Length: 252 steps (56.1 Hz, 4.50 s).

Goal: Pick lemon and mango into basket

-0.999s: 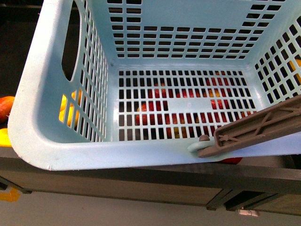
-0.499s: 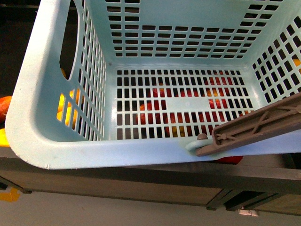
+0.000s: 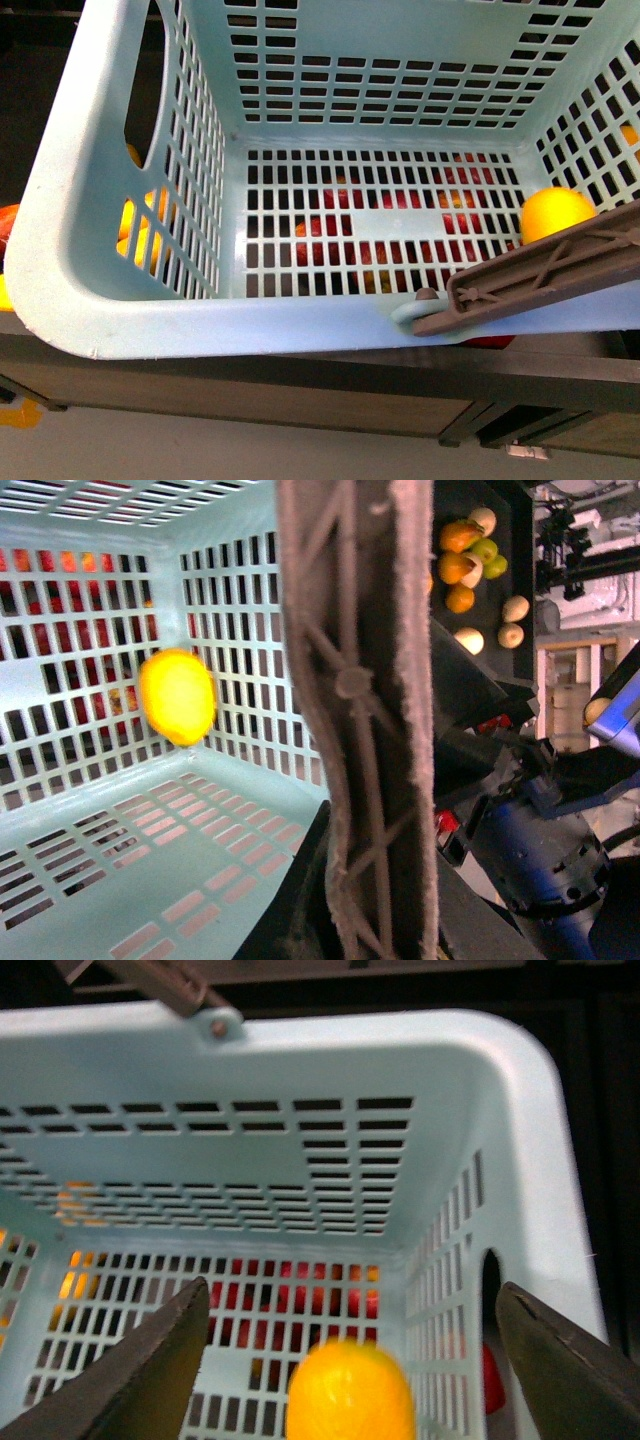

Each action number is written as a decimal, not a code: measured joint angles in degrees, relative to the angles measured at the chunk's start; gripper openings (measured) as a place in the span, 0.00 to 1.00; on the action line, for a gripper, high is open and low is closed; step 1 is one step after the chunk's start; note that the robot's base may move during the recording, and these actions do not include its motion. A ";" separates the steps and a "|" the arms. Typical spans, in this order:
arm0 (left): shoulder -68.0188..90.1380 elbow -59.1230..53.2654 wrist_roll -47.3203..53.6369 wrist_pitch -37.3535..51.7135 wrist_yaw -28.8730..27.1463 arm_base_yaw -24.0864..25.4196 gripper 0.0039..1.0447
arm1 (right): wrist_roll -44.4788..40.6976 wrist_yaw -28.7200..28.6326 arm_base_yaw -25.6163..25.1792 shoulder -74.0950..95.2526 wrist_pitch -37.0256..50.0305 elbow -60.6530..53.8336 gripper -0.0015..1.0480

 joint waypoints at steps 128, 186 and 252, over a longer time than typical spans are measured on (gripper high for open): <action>0.02 0.00 -0.26 0.02 0.39 -0.63 0.06 | -5.60 8.41 -0.13 -38.88 13.60 -34.34 0.92; 0.04 0.07 0.13 0.02 -0.26 0.00 0.06 | -5.60 8.24 -0.04 -38.86 13.46 -34.38 0.92; 0.09 0.07 0.02 0.02 0.11 -0.07 0.06 | 26.64 11.61 -30.16 2.08 -7.74 -10.82 0.92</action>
